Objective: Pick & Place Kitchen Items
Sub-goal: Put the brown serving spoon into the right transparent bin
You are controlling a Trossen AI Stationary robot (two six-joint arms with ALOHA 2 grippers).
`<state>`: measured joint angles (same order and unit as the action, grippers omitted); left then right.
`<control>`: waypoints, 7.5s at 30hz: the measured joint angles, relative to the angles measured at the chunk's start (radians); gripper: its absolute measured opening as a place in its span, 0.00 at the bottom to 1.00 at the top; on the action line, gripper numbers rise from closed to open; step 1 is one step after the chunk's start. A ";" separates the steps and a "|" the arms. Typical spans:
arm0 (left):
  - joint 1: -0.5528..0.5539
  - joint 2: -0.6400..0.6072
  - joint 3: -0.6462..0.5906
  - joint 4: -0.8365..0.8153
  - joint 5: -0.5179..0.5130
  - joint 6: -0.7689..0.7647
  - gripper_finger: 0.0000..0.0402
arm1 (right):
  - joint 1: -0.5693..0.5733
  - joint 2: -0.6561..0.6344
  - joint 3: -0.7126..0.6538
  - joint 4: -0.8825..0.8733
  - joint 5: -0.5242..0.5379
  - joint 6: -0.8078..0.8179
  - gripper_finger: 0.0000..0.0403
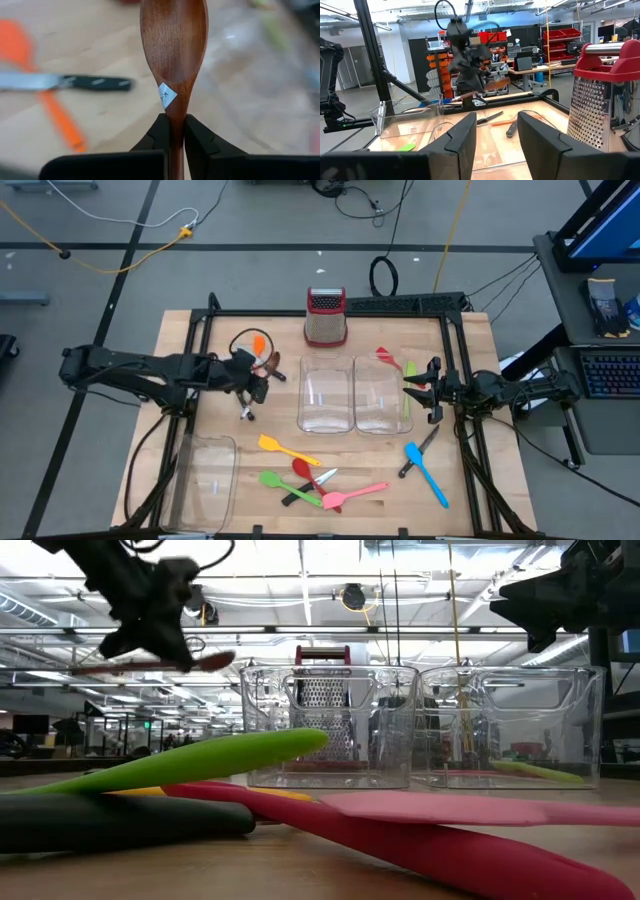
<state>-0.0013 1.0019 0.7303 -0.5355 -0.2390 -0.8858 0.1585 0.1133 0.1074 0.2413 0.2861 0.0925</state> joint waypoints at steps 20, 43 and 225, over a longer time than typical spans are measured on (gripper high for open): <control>-0.002 0.124 0.001 0.736 0.664 0.296 0.04 | 0.000 0.000 0.000 -0.013 0.000 0.000 0.33; 0.003 0.200 0.001 0.843 0.266 0.284 0.04 | 0.000 0.069 -0.067 0.148 -0.003 0.187 0.33; -0.038 0.338 0.013 0.960 -0.103 0.930 0.29 | -0.179 0.895 0.425 -0.380 -0.291 1.048 0.07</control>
<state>-0.0395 1.3403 0.7429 0.4244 -0.3421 0.0437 -0.0200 1.0084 0.5327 -0.1385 -0.0051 1.1404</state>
